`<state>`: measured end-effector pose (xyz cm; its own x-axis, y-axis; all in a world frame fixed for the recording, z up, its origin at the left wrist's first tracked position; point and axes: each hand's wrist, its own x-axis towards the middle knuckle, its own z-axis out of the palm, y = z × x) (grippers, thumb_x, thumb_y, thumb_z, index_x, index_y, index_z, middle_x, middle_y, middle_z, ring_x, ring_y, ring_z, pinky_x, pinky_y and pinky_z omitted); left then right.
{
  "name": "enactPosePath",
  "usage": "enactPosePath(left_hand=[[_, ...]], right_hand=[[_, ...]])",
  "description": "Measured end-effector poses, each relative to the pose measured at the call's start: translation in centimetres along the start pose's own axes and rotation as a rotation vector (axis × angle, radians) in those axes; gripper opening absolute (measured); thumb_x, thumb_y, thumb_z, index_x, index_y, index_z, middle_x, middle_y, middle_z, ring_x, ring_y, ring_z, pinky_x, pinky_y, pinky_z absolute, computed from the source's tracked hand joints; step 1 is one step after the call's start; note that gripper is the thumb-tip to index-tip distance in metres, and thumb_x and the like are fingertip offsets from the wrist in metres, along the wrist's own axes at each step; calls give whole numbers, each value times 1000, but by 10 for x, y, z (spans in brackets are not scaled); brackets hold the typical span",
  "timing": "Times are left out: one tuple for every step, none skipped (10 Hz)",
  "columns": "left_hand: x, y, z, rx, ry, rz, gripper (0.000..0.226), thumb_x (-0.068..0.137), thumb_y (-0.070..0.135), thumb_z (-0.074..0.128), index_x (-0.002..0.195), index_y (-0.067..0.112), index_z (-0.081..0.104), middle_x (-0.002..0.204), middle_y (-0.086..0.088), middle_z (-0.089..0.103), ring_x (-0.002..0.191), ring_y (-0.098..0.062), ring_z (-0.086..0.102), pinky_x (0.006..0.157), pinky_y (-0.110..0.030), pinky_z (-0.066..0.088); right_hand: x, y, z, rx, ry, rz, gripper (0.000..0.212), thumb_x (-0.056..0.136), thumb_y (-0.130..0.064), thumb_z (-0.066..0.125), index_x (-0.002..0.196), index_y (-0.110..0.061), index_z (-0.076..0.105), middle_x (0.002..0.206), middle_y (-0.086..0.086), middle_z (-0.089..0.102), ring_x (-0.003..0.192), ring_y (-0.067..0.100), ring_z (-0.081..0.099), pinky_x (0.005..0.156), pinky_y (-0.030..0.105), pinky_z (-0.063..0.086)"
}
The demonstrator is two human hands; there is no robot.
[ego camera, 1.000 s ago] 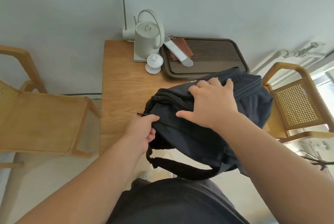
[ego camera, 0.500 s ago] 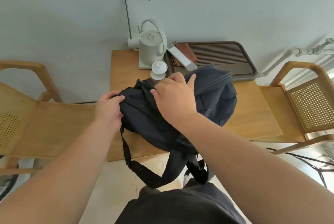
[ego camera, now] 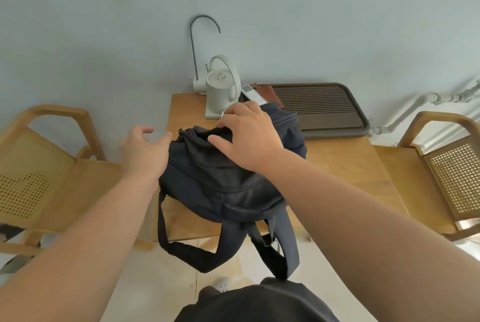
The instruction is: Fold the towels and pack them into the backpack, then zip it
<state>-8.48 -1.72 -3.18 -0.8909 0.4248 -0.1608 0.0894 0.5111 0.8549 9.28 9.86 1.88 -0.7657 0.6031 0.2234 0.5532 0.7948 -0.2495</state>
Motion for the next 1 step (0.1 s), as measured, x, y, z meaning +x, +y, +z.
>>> enactPosePath(left_hand=[[-16, 48, 8, -40, -17, 151, 38, 86, 47, 68, 119, 33, 55, 127, 1, 49, 105, -19, 54, 89, -38, 49]], right_hand=[[3, 23, -26, 104, 41, 70, 44, 90, -60, 57, 117, -29, 70, 126, -6, 57, 123, 23, 43, 103, 42, 41]])
